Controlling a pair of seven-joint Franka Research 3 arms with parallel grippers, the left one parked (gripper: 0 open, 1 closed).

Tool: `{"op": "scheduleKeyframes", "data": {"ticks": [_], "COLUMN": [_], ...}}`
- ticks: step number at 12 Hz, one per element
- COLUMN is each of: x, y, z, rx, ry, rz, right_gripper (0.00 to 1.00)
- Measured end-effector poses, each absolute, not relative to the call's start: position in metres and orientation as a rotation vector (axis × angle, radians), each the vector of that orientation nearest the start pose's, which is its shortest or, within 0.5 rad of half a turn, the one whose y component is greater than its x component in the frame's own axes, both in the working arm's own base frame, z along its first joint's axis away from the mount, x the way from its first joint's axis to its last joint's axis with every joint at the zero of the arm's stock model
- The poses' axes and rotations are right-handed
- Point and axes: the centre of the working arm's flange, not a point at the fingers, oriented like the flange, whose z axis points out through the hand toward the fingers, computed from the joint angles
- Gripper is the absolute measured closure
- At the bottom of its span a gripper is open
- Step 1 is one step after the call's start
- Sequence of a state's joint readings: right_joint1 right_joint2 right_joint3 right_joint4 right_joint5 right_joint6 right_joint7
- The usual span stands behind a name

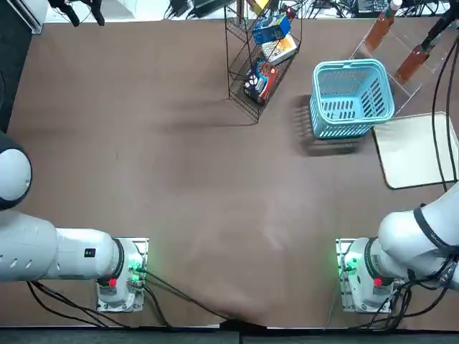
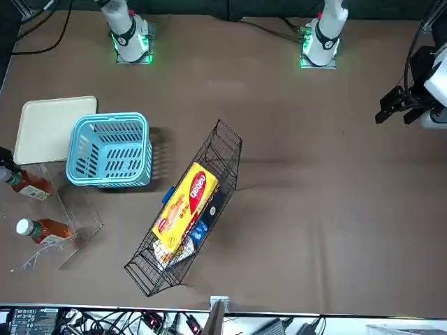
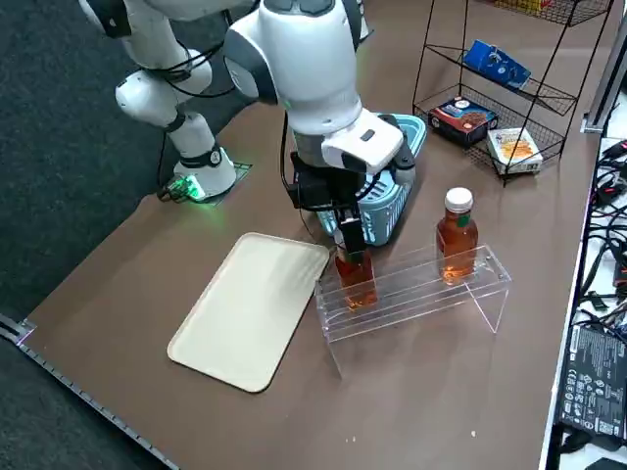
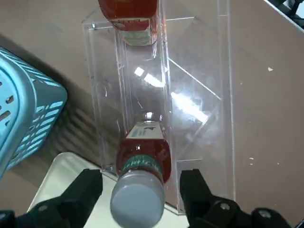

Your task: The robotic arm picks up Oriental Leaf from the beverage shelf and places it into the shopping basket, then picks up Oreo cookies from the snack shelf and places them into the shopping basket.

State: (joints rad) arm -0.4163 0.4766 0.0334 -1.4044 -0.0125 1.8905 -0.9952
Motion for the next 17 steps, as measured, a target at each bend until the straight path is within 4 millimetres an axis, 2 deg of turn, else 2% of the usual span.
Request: {"op": "scheduleKeyframes", "data": {"ticks": [5, 15, 17], "x": [0.644, 0.643, 0.643], "y": [-0.265, -0.265, -0.265], "z": [0.412, 0.403, 0.403], "rx": [-3.002, -3.007, -3.007], "ry": [-0.951, -0.954, -0.954], "rz": [-0.024, -0.035, -0.035], "right_gripper": [0.00, 0.00, 0.03]}}
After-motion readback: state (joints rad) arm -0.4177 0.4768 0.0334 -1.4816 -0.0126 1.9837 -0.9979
